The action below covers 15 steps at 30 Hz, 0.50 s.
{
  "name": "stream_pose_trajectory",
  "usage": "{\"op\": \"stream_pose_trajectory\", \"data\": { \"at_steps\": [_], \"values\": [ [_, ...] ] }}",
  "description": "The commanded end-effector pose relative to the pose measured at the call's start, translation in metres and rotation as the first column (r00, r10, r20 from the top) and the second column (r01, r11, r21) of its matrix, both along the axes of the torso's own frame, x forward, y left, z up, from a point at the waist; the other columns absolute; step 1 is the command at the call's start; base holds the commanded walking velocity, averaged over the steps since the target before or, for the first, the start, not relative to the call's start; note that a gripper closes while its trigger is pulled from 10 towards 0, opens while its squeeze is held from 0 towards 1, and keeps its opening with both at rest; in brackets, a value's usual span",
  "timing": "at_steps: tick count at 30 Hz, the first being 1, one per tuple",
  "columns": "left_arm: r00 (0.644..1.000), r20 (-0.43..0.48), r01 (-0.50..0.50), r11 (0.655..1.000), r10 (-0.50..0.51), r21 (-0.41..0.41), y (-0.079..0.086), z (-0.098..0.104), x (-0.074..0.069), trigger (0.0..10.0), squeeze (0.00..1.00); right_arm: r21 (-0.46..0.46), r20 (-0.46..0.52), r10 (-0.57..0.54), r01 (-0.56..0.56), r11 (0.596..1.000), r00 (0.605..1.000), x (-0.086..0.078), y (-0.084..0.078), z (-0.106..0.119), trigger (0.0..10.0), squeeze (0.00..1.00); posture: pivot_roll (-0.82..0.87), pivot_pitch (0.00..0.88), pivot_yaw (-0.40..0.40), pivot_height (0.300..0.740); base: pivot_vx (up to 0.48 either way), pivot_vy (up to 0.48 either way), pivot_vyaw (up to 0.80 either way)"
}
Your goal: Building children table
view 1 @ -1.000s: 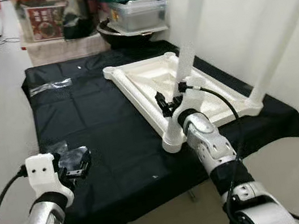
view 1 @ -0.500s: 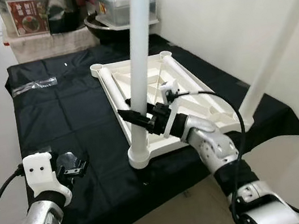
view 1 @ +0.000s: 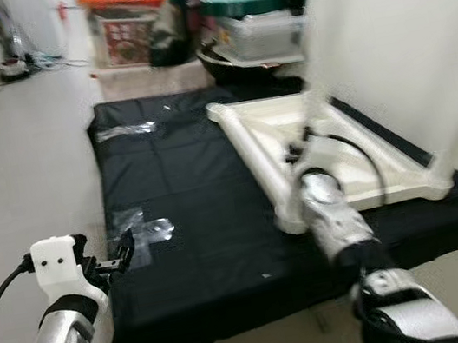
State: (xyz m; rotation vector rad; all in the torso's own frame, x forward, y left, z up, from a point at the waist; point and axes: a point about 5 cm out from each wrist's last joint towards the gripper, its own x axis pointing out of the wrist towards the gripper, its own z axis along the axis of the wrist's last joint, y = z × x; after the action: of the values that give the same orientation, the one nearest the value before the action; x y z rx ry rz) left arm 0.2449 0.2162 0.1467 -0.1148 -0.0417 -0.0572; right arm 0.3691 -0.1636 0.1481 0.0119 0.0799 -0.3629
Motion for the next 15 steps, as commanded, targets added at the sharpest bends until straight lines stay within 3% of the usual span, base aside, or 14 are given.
{"op": "stream_pose_trajectory", "data": {
  "at_steps": [1, 2, 5, 6, 7, 10, 11, 12, 13, 14, 15],
  "values": [
    [1.0, -0.013, 0.013, 1.0, -0.013, 0.002, -0.003, -0.003, 0.0, 10.0, 0.0, -0.092, -0.225, -0.033, 0.013, 0.996, 0.974, -0.016, -0.009, -0.044, 4.4, 0.0, 0.15, 0.0, -0.123, 0.74, 0.0, 0.0, 0.0],
    [1.0, -0.014, 0.013, 1.0, -0.013, 0.003, -0.003, -0.003, 0.0, 10.0, 0.0, -0.087, -0.221, 0.011, -0.031, 0.996, 0.975, -0.017, -0.004, -0.042, 10.0, 0.0, 0.15, 0.0, -0.123, 0.74, 0.0, 0.0, 0.0],
    [1.0, -0.014, 0.013, 1.0, -0.013, 0.003, -0.003, -0.003, 0.0, 10.0, 0.0, -0.055, -0.197, 0.086, -0.099, 0.994, 0.977, -0.016, 0.004, -0.039, 10.0, 0.0, 0.14, 0.0, -0.12, 0.74, 0.0, 0.0, 0.0],
    [1.0, -0.015, 0.014, 1.0, -0.014, 0.004, -0.003, -0.004, 0.0, 10.0, 0.0, -0.008, -0.139, 0.118, -0.12, 0.993, 0.983, -0.014, 0.011, -0.033, 10.0, 1.0, 0.15, 0.0, -0.121, 0.74, 0.0, 0.0, 0.0],
    [1.0, -0.016, 0.015, 1.0, -0.015, 0.004, -0.003, -0.004, 0.0, 10.0, 0.0, 0.06, -0.068, 0.205, -0.201, 0.978, 0.976, -0.009, 0.023, -0.025, 10.0, 1.0, 0.15, 0.0, -0.121, 0.74, 0.0, 0.0, 0.0],
    [1.0, -0.018, 0.015, 1.0, -0.015, 0.003, -0.002, -0.004, 0.0, 10.0, 0.0, 0.091, -0.007, 0.269, -0.267, 0.959, 0.963, -0.002, 0.033, -0.016, 10.0, 1.0, 0.15, 0.0, -0.122, 0.74, 0.0, 0.0, 0.0],
    [1.0, -0.018, 0.016, 1.0, -0.016, 0.002, -0.002, -0.004, 0.0, 10.0, 0.0, 0.105, 0.065, 0.349, -0.354, 0.929, 0.935, 0.005, 0.041, -0.003, 10.0, 0.0, 0.15, 0.0, -0.12, 0.74, 0.0, 0.0, 0.0],
    [1.0, -0.018, 0.016, 1.0, -0.016, 0.002, -0.002, -0.004, 0.0, 10.0, 0.0, 0.105, 0.065, 0.349, -0.354, 0.929, 0.935, 0.005, 0.041, -0.003, 10.0, 0.0, 0.15, 0.0, -0.12, 0.74, 0.0, 0.0, 0.0],
    [1.0, -0.017, 0.016, 1.0, -0.016, 0.001, -0.002, -0.004, 0.0, 10.0, 0.0, 0.108, 0.132, 0.467, -0.481, 0.87, 0.875, 0.011, 0.05, 0.012, 10.0, 0.0, 0.15, 0.0, -0.12, 0.74, 0.0, 0.0, 0.0],
    [1.0, -0.017, 0.016, 1.0, -0.016, 0.001, -0.002, -0.004, 0.0, 10.0, 0.0, 0.108, 0.132, 0.467, -0.481, 0.87, 0.875, 0.011, 0.05, 0.012, 10.0, 0.0, 0.15, 0.0, -0.12, 0.74, 0.0, 0.0, 0.0],
    [1.0, -0.017, 0.017, 1.0, -0.017, 0.0, -0.002, -0.004, 0.001, 10.0, 0.0, 0.08, 0.166, 0.535, -0.552, 0.83, 0.829, 0.016, 0.051, 0.022, 10.0, 0.0, 0.15, 0.0, -0.123, 0.74, 0.0, 0.0, 0.0]
  ]
}}
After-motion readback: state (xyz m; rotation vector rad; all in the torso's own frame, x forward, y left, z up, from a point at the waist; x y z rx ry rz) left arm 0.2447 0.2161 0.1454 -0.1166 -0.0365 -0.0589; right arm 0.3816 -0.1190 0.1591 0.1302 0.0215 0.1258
